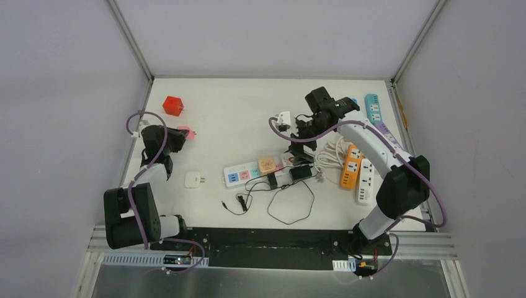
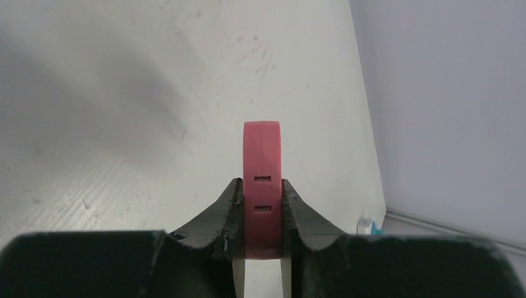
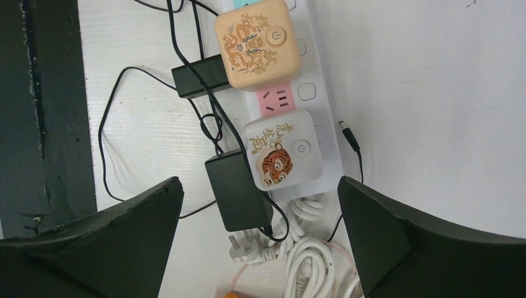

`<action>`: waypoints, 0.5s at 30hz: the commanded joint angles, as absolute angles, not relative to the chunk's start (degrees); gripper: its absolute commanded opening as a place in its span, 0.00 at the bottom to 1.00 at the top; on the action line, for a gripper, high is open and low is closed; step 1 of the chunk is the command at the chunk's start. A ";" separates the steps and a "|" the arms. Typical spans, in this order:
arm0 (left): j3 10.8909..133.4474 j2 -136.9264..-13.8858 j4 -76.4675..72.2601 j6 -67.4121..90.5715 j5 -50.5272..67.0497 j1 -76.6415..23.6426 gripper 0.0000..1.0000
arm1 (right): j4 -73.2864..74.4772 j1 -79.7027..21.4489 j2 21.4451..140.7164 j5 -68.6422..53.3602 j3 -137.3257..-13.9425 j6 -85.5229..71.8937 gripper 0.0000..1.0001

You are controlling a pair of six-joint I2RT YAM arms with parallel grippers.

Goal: Pull the plug off the socket
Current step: Place the plug at the corner of the board.

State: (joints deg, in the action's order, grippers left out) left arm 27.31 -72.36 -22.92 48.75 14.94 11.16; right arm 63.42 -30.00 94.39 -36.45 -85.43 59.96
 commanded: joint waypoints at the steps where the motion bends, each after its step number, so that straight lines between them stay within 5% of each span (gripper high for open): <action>1: 32.12 -75.67 -23.64 52.19 12.63 14.09 0.06 | 60.23 -29.45 89.78 -41.20 -83.92 58.07 1.00; 15: 38.91 -95.50 -32.39 57.28 19.20 20.89 0.15 | 57.78 -28.92 88.79 -42.14 -81.69 57.39 1.00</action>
State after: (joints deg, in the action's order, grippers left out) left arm 35.16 -92.25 -26.00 54.46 15.42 19.53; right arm 59.55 -29.19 91.11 -39.55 -81.78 57.67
